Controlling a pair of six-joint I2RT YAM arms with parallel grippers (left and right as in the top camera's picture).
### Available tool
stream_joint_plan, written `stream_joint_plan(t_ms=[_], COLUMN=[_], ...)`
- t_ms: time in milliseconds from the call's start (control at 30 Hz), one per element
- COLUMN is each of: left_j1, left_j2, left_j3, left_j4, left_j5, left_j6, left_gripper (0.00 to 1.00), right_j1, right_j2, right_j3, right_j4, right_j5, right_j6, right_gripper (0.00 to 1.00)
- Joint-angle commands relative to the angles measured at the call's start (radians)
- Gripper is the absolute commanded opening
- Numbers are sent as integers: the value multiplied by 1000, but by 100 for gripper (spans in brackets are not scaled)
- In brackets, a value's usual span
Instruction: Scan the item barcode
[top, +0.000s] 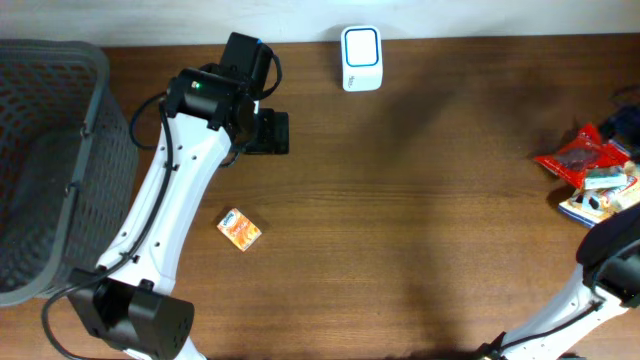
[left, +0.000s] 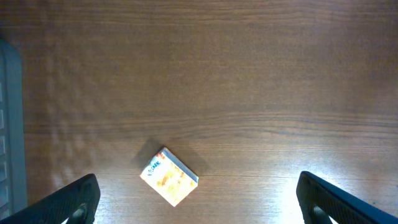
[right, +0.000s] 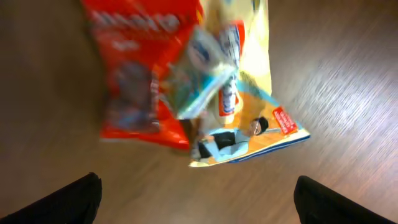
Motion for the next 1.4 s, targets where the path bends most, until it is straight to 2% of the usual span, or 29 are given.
stream_joint_plan(t_ms=[0, 100, 133, 200, 367, 500, 533, 633, 733, 867, 933, 1000, 1067, 1167, 1233, 1367], left_j1=[-1, 0, 0, 0, -1, 0, 0, 0, -1, -1, 0, -1, -1, -5, -31, -133], left_j2=[-8, -8, -8, -8, -8, -8, -8, -8, -8, -5, 1, 15, 16, 16, 16, 16], left_j3=[-46, -173, -249, -349, -582, -710, -739, -786, -794, -794, -794, -794, -794, -787, -760, -741], left_j4=[-18, -63, -61, -37, 157, 309, 366, 503, 583, 606, 621, 628, 651, 766, 823, 895], left_j5=[33, 57, 56, 56, 58, 103, 119, 129, 129, 114, 82, 84, 136, 332, 438, 457], left_j6=[-10, -11, -71, -181, -463, -572, -575, -576, -575, -575, -575, -573, -455, -161, -31, 113], left_gripper=[100, 98, 96, 91, 88, 86, 78, 64, 45, 35, 21, 1, 0, 0, 0, 0], right_j1=[-5, 0, 13, 36, 87, 86, 86, 86, 86, 86, 86, 86, 86, 86, 86, 86], right_j2=[-95, -111, -105, -103, -103, -103, -103, -103, -103, -103, -103, -103, -103, -103, -103, -103], right_j3=[160, 179, 179, 179, 179, 179, 179, 179, 179, 179, 179, 179, 179, 179, 179, 179], right_j4=[-94, -154, -171, -170, -170, -170, -170, -170, -170, -170, -170, -170, -170, -170, -170, -170], right_j5=[-286, -545, -611, -618, -613, -613, -613, -613, -613, -613, -613, -613, -613, -613, -613, -613], right_j6=[-10, -9, -9, -5, -5, -5, -5, -5, -5, -5, -5, -5, -5, -5, -5, -5], right_gripper=[99, 99, 99, 99, 99, 99, 99, 99, 99, 99, 99, 99, 99, 99, 99, 99])
